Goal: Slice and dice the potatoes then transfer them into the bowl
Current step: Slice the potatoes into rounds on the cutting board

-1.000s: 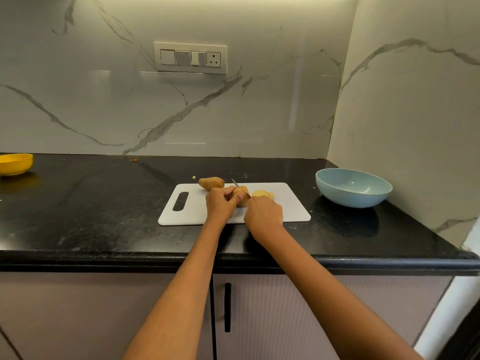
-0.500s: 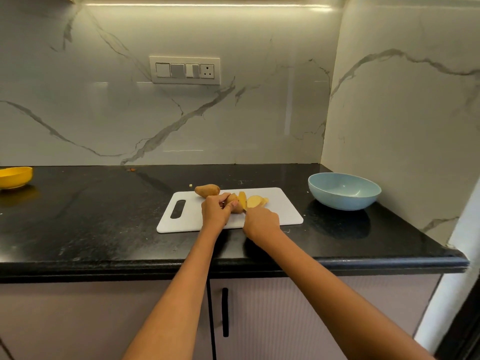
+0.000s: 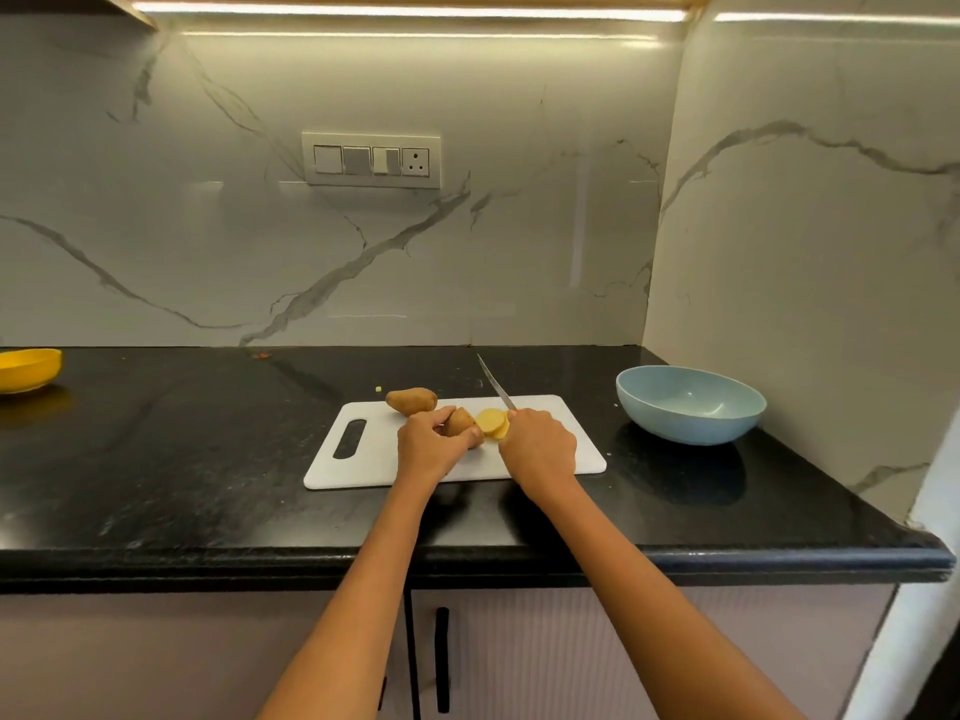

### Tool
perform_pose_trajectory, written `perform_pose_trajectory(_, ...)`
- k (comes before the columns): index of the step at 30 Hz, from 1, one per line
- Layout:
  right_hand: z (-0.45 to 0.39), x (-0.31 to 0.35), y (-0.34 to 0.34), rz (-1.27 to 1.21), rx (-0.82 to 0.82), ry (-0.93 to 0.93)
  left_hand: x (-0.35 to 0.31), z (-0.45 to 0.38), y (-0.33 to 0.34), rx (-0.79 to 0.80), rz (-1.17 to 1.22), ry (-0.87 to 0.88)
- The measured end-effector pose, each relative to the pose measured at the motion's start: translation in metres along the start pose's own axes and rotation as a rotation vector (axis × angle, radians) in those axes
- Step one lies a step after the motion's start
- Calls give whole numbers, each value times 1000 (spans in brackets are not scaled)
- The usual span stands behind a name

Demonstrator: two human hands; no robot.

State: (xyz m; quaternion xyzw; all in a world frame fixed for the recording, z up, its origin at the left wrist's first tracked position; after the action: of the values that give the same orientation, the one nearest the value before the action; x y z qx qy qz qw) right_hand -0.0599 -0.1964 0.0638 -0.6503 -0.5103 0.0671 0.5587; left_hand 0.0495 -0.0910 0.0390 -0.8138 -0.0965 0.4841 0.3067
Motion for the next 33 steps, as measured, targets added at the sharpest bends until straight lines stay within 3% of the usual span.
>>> perform_pose_trajectory(4, -12, 4, 3, -143, -105, -31, -4, 1, 3, 10, -65, 29)
perform_pose_trajectory(11, -20, -14, 0, -182, -210, -27, -4, 1, 6, 46, -53, 40)
perform_pose_trajectory(20, -19, -12, 2, -154, -191, -44, -7, 0, 10, 51, -78, 67)
perform_pose_trajectory(25, -17, -9, 1, -130, -187, -57, -18, 1, 6, 8, -95, 185)
perform_pose_trajectory(33, -12, -11, -1, -127, -162, -27, -4, -1, -3, 68, -111, 211)
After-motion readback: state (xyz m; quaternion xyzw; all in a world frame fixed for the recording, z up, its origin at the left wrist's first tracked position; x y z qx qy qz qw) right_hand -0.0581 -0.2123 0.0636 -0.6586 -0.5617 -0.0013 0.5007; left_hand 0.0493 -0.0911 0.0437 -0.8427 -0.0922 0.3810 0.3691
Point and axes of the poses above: each hand's wrist, its own z-axis away from the middle knuckle, its own y-axis out of the palm, x = y × z, the point moved 10 cm from there along -z, towards the middle knuckle, and after that the axes turned 13 degrees about -z, right-handed, at the moved point
